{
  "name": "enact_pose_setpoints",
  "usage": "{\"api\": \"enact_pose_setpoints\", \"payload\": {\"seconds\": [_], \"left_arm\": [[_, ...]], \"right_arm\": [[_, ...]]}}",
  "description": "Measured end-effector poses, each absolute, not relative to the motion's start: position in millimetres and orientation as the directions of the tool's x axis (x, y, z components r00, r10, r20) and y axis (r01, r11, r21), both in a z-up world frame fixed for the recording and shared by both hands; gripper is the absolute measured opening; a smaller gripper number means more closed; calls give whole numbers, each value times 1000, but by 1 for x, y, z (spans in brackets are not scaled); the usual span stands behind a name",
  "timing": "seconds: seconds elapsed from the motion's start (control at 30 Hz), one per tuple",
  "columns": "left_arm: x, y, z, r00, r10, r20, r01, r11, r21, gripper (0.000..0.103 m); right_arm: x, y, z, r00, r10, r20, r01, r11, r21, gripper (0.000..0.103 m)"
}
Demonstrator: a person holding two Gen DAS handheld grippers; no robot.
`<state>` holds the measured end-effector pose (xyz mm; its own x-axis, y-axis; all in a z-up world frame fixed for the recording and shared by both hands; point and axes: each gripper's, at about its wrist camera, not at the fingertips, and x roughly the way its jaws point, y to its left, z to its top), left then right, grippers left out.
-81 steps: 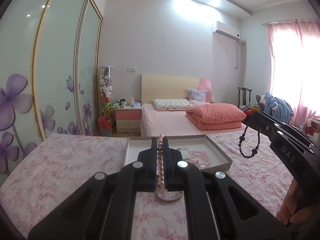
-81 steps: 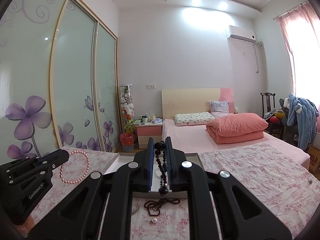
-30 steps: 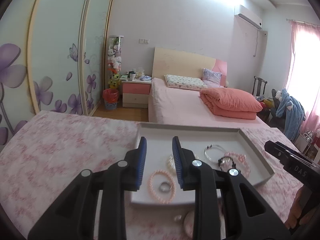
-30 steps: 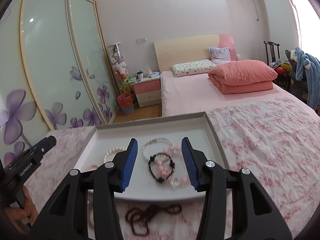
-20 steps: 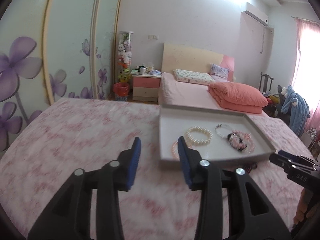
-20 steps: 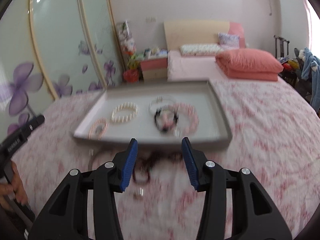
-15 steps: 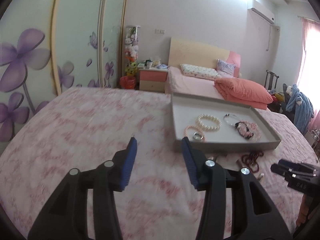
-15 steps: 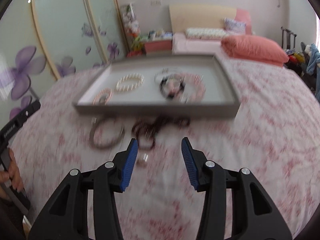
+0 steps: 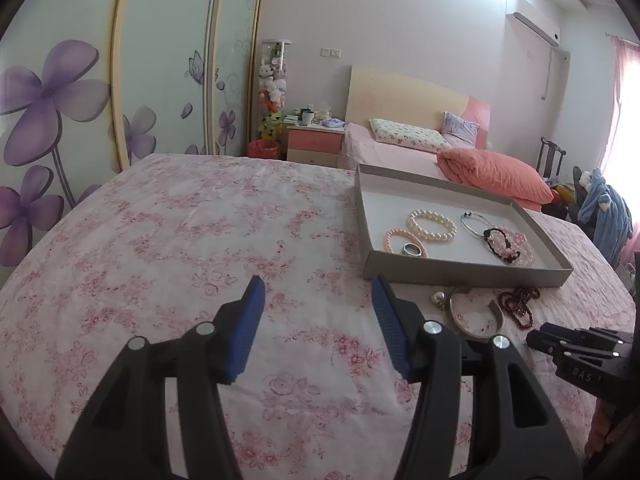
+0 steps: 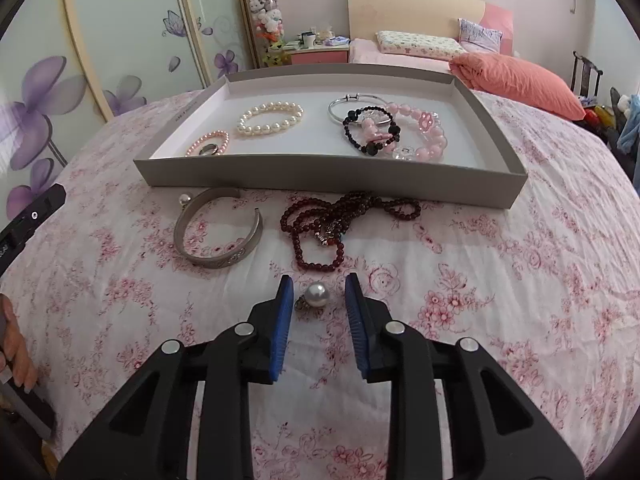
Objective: Organize jewelry
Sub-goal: 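Grasp the white pearl earring with the right tool while the left tool approaches the silver cuff bangle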
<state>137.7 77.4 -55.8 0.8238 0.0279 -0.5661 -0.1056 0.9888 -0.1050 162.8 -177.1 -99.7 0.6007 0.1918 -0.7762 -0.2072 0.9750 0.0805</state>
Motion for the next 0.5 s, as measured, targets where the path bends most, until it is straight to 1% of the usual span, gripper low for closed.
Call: {"api": "enact_pose_setpoints", "payload": {"seconds": [0.13,0.23,0.4,0.5], "left_arm": [[139,74,-55,821,20,-571,-92,991,-99,55],[139,69,-54,817,8,-577,-77,992,-95,55],[143,53,-53,800,-35,-599,-24,996,-90,55],[149,39,-55,777,-87,-623,30,994,-101,55]], "right_arm": [[160,-174,-100,611,169,-773,-215,976,43,24],[158,-172,-100,614,167,-772,-227,973,29,16],[153,-180,-99,613,152,-776,-227,974,12,16],[154,-198,-98,624,102,-775,-170,985,-7,16]]}}
